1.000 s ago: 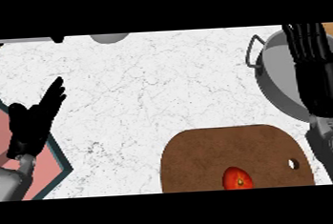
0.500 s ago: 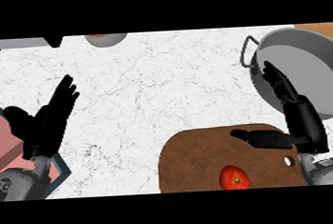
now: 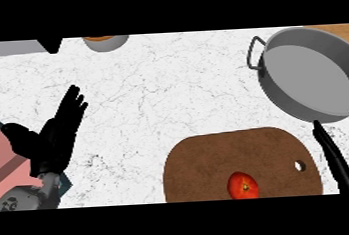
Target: Pick the tomato from the cutting board and place it in the pot
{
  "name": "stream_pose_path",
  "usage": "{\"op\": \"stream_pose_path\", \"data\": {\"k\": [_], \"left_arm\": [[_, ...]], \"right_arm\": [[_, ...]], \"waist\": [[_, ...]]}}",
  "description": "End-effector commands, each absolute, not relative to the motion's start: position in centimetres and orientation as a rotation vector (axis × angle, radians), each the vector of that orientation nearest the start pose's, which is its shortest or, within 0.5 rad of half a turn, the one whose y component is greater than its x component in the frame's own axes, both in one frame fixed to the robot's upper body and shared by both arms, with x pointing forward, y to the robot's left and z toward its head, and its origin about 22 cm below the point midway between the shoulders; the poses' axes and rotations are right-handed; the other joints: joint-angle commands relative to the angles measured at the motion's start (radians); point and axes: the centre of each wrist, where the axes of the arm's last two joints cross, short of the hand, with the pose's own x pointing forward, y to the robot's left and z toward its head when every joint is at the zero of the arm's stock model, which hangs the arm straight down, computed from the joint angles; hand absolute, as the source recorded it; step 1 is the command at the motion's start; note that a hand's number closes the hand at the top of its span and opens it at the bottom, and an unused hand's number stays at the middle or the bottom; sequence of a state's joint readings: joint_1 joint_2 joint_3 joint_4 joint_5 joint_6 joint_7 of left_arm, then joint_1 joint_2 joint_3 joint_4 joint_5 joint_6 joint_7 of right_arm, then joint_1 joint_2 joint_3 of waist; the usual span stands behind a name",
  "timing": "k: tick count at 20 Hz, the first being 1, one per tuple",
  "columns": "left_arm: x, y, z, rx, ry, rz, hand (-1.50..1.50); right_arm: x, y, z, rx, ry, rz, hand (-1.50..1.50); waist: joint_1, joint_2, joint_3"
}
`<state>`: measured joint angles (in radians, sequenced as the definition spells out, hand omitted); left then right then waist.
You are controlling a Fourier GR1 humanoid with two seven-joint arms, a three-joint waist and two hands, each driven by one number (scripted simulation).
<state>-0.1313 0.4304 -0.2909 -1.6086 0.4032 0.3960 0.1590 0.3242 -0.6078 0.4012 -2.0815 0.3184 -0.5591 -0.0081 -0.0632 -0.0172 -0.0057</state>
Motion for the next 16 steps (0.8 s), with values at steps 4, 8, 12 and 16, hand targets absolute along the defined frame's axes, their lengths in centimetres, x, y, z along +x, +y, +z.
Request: {"op": "stream_pose_path", "data": {"k": [4,8,12,16], "left_arm": [[25.4,24.8,5.5,0.054,-1.461,0.030,0.00],[25.5,24.2,5.2,0.041,-1.460,0.009,0.00],[26.1,23.3,5.8,0.033,-1.465,0.009,0.00],[26.7,22.9,7.8,0.014,-1.473,-0.003,0.00]], "right_arm": [[9.0,-25.4,13.2,-0.747,-1.609,0.732,-1.50],[7.7,-24.4,16.3,-0.722,-1.444,0.840,-1.50],[7.8,-24.0,17.3,-0.747,-1.265,0.852,-1.50],[8.5,-23.4,18.6,-0.751,-1.170,0.852,-1.50]], "waist": [[0.016,0.006,-0.002],[0.030,0.013,-0.003],[0.042,0.016,-0.001],[0.059,0.018,0.001]]}}
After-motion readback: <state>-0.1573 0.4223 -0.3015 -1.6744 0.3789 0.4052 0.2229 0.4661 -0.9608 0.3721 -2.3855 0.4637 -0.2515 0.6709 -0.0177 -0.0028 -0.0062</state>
